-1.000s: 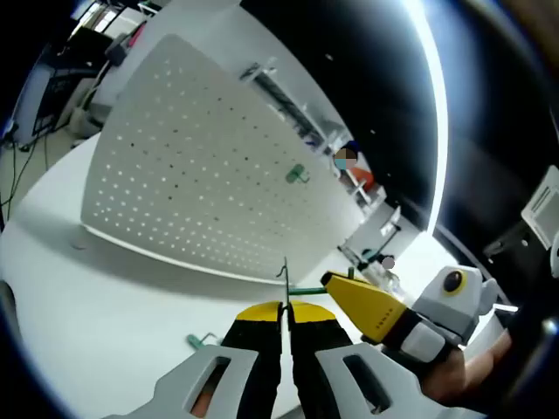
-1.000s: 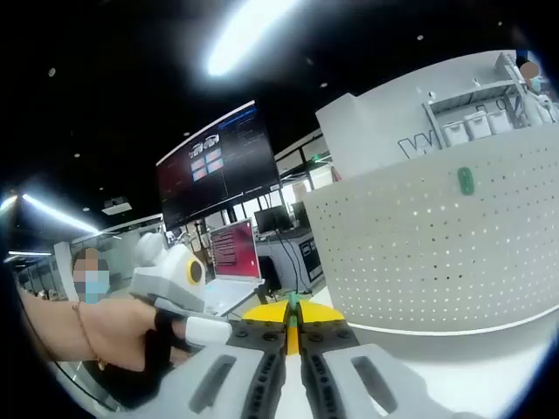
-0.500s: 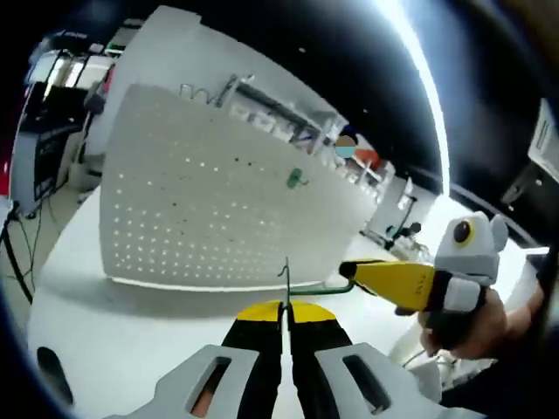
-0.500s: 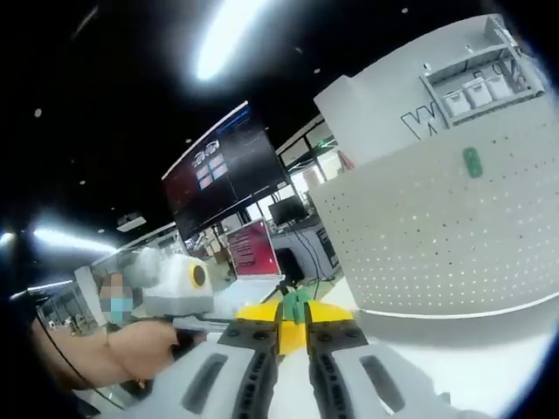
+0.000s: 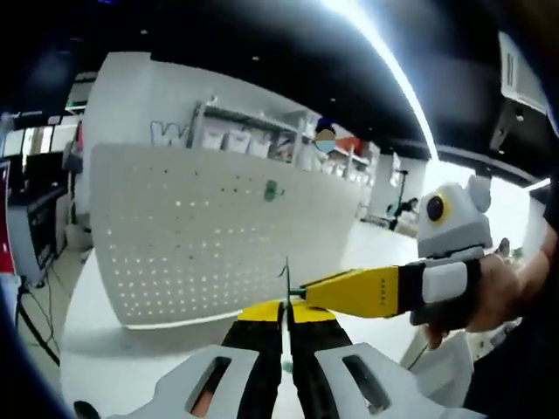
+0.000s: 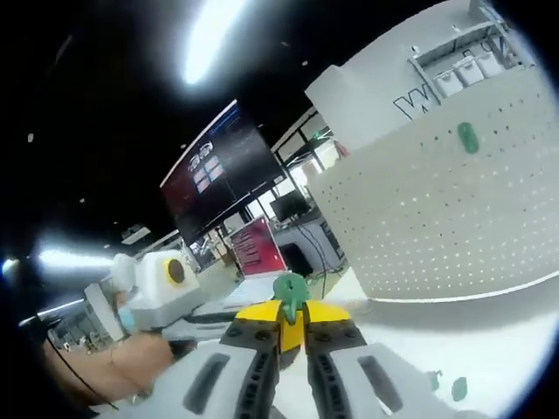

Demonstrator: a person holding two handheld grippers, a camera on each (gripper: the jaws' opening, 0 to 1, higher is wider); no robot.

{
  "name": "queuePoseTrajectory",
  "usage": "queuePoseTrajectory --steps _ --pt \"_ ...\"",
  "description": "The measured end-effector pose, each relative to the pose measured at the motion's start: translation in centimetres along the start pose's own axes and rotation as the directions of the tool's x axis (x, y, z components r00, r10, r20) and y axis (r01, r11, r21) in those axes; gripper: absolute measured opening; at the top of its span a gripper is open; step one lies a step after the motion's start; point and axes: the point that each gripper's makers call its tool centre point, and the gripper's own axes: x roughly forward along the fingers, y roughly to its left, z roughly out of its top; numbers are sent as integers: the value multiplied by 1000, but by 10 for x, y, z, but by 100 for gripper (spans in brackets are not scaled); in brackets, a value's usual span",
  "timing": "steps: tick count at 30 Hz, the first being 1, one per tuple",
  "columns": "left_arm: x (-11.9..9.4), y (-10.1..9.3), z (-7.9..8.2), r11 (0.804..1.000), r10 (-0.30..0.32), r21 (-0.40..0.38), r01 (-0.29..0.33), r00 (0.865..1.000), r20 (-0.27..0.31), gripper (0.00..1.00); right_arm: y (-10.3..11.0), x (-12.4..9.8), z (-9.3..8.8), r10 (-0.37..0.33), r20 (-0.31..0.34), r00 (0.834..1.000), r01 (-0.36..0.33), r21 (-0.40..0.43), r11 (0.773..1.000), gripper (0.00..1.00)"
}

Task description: Insert the hook assembly into the mounting plate slot until the hook locks in place.

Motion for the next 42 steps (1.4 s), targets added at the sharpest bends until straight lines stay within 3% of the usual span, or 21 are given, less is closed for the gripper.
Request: queuePoseTrajectory --steps 5,11,21,24,27,34,42 --pt "0 1 6 998 6 64 -7 1000 14 1 4 1 4 26 31 999 -26 14 1000 3" --pt "-1 3 6 993 15 115 -15 1000 2 1 5 1 1 22 23 999 -21 -18 1000 1" --pt "1 4 5 993 12 115 -13 1000 10 3 1 2 0 -7 27 1000 8 -31 999 0" --pt "2 4 4 989 8 151 -10 1000 13 4 -1 4 0 -8 21 1000 9 -35 999 0" --pt "3 4 4 992 0 130 -1 1000 12 6 -2 4 0 -10 18 1000 11 -34 999 0" --pt "4 6 -4 995 -21 97 22 1000 -12 30 -11 4 5 -15 11 1000 15 -66 998 0" --pt "4 7 -23 998 -52 39 54 998 -44 69 -18 4 -1 -25 -9 1000 24 -101 995 0"
